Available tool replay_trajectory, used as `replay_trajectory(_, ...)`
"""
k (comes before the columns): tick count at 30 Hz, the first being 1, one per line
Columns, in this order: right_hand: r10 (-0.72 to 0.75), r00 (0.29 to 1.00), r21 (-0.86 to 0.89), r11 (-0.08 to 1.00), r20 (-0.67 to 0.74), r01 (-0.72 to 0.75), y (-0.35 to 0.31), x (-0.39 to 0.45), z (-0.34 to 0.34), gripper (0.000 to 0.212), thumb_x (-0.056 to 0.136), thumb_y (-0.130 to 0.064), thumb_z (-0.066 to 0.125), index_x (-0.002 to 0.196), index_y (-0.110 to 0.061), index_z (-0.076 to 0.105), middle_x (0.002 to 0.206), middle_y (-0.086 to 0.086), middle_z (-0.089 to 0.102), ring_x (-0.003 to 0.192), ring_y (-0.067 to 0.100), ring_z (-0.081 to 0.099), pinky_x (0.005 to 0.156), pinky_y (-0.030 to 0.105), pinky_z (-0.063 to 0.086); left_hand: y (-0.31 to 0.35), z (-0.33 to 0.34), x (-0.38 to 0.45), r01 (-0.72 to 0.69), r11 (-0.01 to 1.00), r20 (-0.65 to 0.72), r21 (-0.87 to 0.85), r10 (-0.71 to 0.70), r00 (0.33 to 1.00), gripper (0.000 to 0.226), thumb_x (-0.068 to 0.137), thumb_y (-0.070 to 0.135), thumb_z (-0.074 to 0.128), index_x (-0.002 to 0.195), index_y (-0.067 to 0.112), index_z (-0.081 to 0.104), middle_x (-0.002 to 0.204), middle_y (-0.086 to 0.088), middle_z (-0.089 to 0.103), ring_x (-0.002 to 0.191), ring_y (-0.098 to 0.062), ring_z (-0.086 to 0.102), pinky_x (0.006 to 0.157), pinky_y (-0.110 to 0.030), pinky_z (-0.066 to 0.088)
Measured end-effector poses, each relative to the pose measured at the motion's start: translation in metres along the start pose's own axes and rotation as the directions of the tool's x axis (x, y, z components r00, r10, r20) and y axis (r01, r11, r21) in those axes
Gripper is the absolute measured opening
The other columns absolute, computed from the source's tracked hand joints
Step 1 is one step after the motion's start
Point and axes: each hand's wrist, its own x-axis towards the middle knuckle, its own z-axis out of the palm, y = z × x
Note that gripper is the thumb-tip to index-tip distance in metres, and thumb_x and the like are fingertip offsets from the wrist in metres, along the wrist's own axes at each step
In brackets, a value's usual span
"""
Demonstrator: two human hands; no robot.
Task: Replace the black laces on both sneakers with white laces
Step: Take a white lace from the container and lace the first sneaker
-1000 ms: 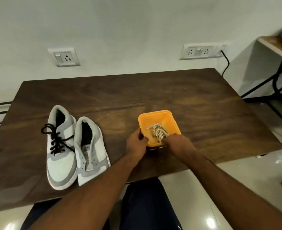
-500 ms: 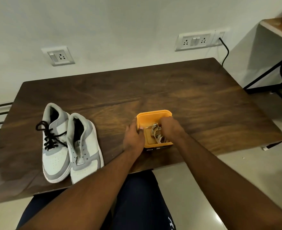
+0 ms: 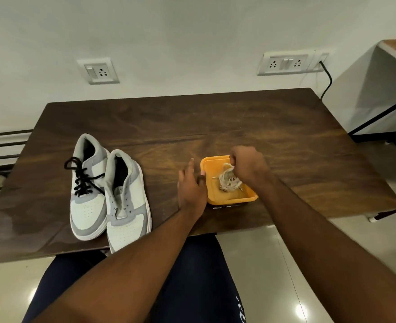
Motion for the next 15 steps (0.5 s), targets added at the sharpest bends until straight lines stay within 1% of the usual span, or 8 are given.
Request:
replay_trajectory(2, -0.022, 0.999, 0.190, 0.981, -0.029, 0.027, -0.019, -0.006, -0.025, 0.022, 0.075, 0.001, 0.064, 0.082, -0.019, 0.059, 0.083, 0.001, 0.063, 0.079, 0.024, 0.065, 0.067, 0.036, 0.055, 0.007, -0.017, -0.002, -0.009, 0.986, 0.056, -0.167, 0.019, 0.998, 0.042, 0.101, 0.038, 0.046, 0.141, 0.022, 0.049, 0.143, -0.010, 0.047, 0.132, -0.027, 0.045, 0.109, -0.047, 0.039)
replay_trajectory(4, -0.058, 0.997, 0.406, 0.911, -0.042, 0.070, -0.048, -0.016, -0.045, 0.029, 0.068, 0.005, 0.075, 0.084, -0.015, 0.064, 0.077, 0.002, 0.064, 0.071, 0.022, 0.067, 0.063, 0.037, 0.058, 0.018, -0.042, -0.009, 0.042, 0.911, 0.125, -0.411, 0.011, 0.992, 0.030, 0.102, 0.036, 0.045, 0.123, 0.025, 0.064, 0.125, -0.007, 0.064, 0.119, -0.030, 0.056, 0.101, -0.051, 0.046)
replay_trajectory(6, -0.076, 0.996, 0.581, 0.809, -0.038, 0.084, -0.082, -0.025, -0.055, 0.023, 0.069, 0.007, 0.077, 0.081, -0.009, 0.067, 0.073, 0.008, 0.067, 0.059, 0.018, 0.066, 0.053, 0.030, 0.057, 0.028, -0.075, -0.015, 0.124, 0.816, 0.178, -0.565, -0.026, 0.984, 0.028, 0.103, 0.037, 0.041, 0.108, 0.027, 0.067, 0.103, 0.006, 0.072, 0.097, -0.013, 0.066, 0.079, -0.036, 0.053)
replay_trajectory(7, -0.084, 0.996, 0.627, 0.774, -0.035, 0.088, -0.098, -0.029, -0.056, 0.020, 0.071, 0.008, 0.076, 0.078, -0.008, 0.066, 0.070, 0.009, 0.067, 0.055, 0.017, 0.065, 0.050, 0.027, 0.056, 0.030, -0.091, -0.016, 0.145, 0.783, 0.192, -0.605, -0.034, 0.981, 0.029, 0.103, 0.038, 0.040, 0.104, 0.026, 0.067, 0.097, 0.009, 0.073, 0.086, -0.007, 0.066, 0.069, -0.030, 0.052)
replay_trajectory(8, -0.094, 0.995, 0.658, 0.748, -0.026, 0.088, -0.112, -0.032, -0.055, 0.020, 0.071, 0.009, 0.075, 0.075, -0.008, 0.065, 0.067, 0.009, 0.066, 0.053, 0.016, 0.064, 0.048, 0.026, 0.054, 0.030, -0.105, -0.017, 0.150, 0.751, 0.192, -0.643, -0.032, 0.981, 0.030, 0.103, 0.038, 0.041, 0.103, 0.023, 0.068, 0.095, 0.006, 0.073, 0.080, -0.007, 0.066, 0.063, -0.028, 0.050)
replay_trajectory(11, -0.129, 0.990, 0.764, 0.644, 0.060, 0.038, -0.149, -0.044, -0.040, 0.024, 0.072, 0.014, 0.072, 0.073, -0.006, 0.060, 0.064, 0.010, 0.063, 0.050, 0.014, 0.063, 0.045, 0.023, 0.054, 0.014, -0.156, -0.017, 0.114, 0.694, 0.088, -0.711, -0.072, 0.993, 0.027, 0.102, 0.029, 0.048, 0.098, 0.013, 0.070, 0.091, -0.005, 0.073, 0.075, -0.014, 0.066, 0.058, -0.026, 0.052)
replay_trajectory(13, -0.138, 0.981, 0.837, 0.547, 0.134, -0.037, -0.167, -0.053, -0.027, 0.025, 0.073, 0.016, 0.071, 0.075, -0.004, 0.057, 0.066, 0.012, 0.062, 0.054, 0.016, 0.064, 0.050, 0.025, 0.057, -0.001, -0.189, -0.017, 0.089, 0.659, -0.005, -0.747, -0.140, 0.990, 0.025, 0.101, 0.027, 0.052, 0.094, 0.011, 0.069, 0.082, -0.005, 0.072, 0.066, -0.014, 0.064, 0.053, -0.025, 0.053)
replay_trajectory(15, -0.125, 0.976, 0.897, 0.429, 0.176, -0.107, -0.180, -0.060, -0.013, 0.026, 0.074, 0.016, 0.070, 0.075, -0.005, 0.055, 0.067, 0.011, 0.060, 0.057, 0.017, 0.064, 0.055, 0.029, 0.059, -0.021, -0.220, -0.017, 0.067, 0.627, -0.117, -0.776, -0.248, 0.962, 0.021, 0.099, 0.023, 0.056, 0.088, 0.012, 0.069, 0.073, -0.003, 0.071, 0.060, -0.013, 0.063, 0.050, -0.025, 0.052)
